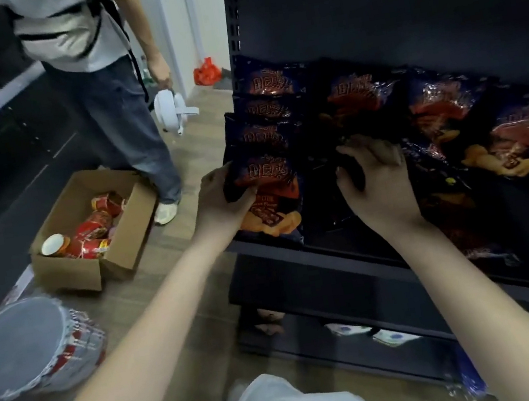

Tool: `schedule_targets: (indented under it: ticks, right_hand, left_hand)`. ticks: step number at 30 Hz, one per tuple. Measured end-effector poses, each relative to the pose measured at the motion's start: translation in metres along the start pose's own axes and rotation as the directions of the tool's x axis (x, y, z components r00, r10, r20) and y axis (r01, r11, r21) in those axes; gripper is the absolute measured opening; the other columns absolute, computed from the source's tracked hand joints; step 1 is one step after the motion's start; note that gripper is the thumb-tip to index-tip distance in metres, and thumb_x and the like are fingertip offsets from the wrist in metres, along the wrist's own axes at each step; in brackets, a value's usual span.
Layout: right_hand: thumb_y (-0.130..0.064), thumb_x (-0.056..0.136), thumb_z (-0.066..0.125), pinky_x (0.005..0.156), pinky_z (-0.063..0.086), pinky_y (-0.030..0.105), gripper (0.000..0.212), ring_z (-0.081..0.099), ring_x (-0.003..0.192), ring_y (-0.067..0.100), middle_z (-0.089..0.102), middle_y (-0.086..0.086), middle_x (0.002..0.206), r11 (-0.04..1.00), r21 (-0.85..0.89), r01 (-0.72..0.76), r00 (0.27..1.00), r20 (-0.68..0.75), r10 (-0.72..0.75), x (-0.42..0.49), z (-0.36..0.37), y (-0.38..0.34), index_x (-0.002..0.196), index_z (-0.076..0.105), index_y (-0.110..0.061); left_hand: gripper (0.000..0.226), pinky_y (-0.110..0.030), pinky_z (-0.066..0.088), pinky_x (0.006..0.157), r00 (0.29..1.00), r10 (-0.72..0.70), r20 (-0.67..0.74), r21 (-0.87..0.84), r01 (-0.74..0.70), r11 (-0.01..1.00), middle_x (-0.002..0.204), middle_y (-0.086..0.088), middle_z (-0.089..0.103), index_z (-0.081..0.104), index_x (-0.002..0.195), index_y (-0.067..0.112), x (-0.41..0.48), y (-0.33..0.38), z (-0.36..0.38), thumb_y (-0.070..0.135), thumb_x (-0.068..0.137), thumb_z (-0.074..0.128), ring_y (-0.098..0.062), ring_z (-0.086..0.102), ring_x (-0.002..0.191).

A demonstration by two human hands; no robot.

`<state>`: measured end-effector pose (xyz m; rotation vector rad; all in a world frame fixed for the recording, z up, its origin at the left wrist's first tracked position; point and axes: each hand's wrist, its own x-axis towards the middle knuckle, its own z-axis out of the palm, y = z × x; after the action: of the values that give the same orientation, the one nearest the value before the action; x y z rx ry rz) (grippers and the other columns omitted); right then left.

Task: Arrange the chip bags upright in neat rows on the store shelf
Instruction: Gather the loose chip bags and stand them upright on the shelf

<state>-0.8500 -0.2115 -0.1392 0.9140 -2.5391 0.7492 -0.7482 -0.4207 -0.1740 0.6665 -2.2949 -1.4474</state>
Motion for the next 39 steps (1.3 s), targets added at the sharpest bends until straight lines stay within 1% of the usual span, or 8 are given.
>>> schedule_targets:
  ticks: [5,8,11,19,25,29,34,39]
  right_hand:
    - [-0.030,0.088,0.046,0.114,0.011,0.053,0.037,0.042,0.128,0.033,0.054,0.010,0.129,0.999,-0.039,0.000,0.999,-0.049,-0.002,-0.013,0.012,-0.005,0.115,0.063,-0.012]
    - [-0.034,0.088,0.046,0.114,0.008,0.051,0.040,0.038,0.131,0.031,0.051,0.010,0.133,0.997,-0.076,-0.015,0.999,-0.042,0.012,-0.014,0.017,-0.008,0.119,0.061,-0.015]
    - [-0.041,0.086,0.045,0.114,0.009,0.051,0.046,0.038,0.131,0.031,0.048,0.009,0.136,0.991,-0.133,-0.010,1.000,0.003,0.011,-0.013,0.020,-0.007,0.125,0.057,-0.018]
    - [-0.043,0.086,0.039,0.116,0.004,0.044,0.048,0.055,0.115,0.030,0.058,0.010,0.125,0.967,-0.249,-0.048,0.993,0.096,0.074,-0.020,0.024,0.005,0.118,0.063,-0.017]
    - [-0.022,0.088,0.056,0.116,0.002,0.042,0.027,0.056,0.114,0.029,0.061,0.008,0.121,0.986,-0.151,-0.071,0.997,0.007,0.073,-0.024,0.017,0.002,0.112,0.066,-0.014]
    - [-0.024,0.087,0.047,0.116,0.010,0.048,0.031,0.058,0.110,0.030,0.062,0.010,0.119,0.984,-0.132,-0.123,0.989,-0.103,0.110,-0.038,0.005,-0.005,0.106,0.068,-0.011]
    - [-0.016,0.084,0.049,0.116,0.014,0.052,0.028,0.055,0.114,0.030,0.060,0.011,0.119,0.970,-0.106,-0.220,0.963,-0.182,0.198,-0.068,-0.007,-0.004,0.103,0.069,-0.010]
    - [-0.015,0.082,0.050,0.116,0.010,0.045,0.029,0.054,0.112,0.031,0.061,0.010,0.118,0.946,-0.127,-0.298,0.938,-0.223,0.266,-0.084,-0.029,0.014,0.103,0.069,-0.010]
  left_hand:
    - [0.081,-0.035,0.028,0.108,0.958,0.227,-0.177,0.143,-0.203,0.969,0.143,-0.012,0.027,0.023,0.144,0.014,-0.020,0.001,0.014,0.046,0.077,0.057,-0.022,0.025,0.134]
    - [0.095,-0.039,0.021,0.110,0.898,0.436,-0.059,0.440,-0.369,0.819,0.149,-0.015,0.024,0.022,0.145,0.016,-0.024,-0.004,0.016,0.064,0.072,0.060,-0.032,0.022,0.137]
    - [0.095,-0.046,0.024,0.109,0.885,0.463,0.045,0.572,-0.403,0.715,0.153,-0.015,0.020,0.026,0.145,0.019,-0.020,-0.013,0.019,0.074,0.072,0.053,-0.040,0.023,0.137]
    - [0.093,-0.049,0.034,0.105,0.909,0.405,0.101,0.530,-0.394,0.751,0.156,-0.010,0.010,0.020,0.146,0.024,-0.010,-0.015,0.018,0.079,0.073,0.039,-0.034,0.023,0.139]
    - [0.093,-0.059,0.020,0.110,0.899,0.411,0.152,0.543,-0.423,0.725,0.155,-0.014,0.008,0.018,0.145,0.023,-0.011,-0.007,0.014,0.081,0.074,0.032,-0.041,0.017,0.138]
    - [0.082,-0.058,0.015,0.111,0.829,0.542,0.137,0.473,-0.536,0.699,0.154,-0.017,0.010,0.025,0.142,0.020,-0.020,0.001,0.013,0.058,0.077,0.058,-0.040,0.013,0.140]
    - [0.065,-0.060,0.021,0.110,0.688,0.713,0.135,0.335,-0.709,0.620,0.149,-0.014,0.012,0.034,0.135,0.018,-0.037,0.023,0.023,0.044,0.081,0.060,-0.037,0.012,0.139]
    - [0.057,-0.052,0.020,0.114,0.626,0.764,0.157,0.182,-0.779,0.600,0.149,-0.013,0.016,0.041,0.133,0.017,-0.046,0.055,0.053,0.033,0.083,0.063,-0.034,0.014,0.141]
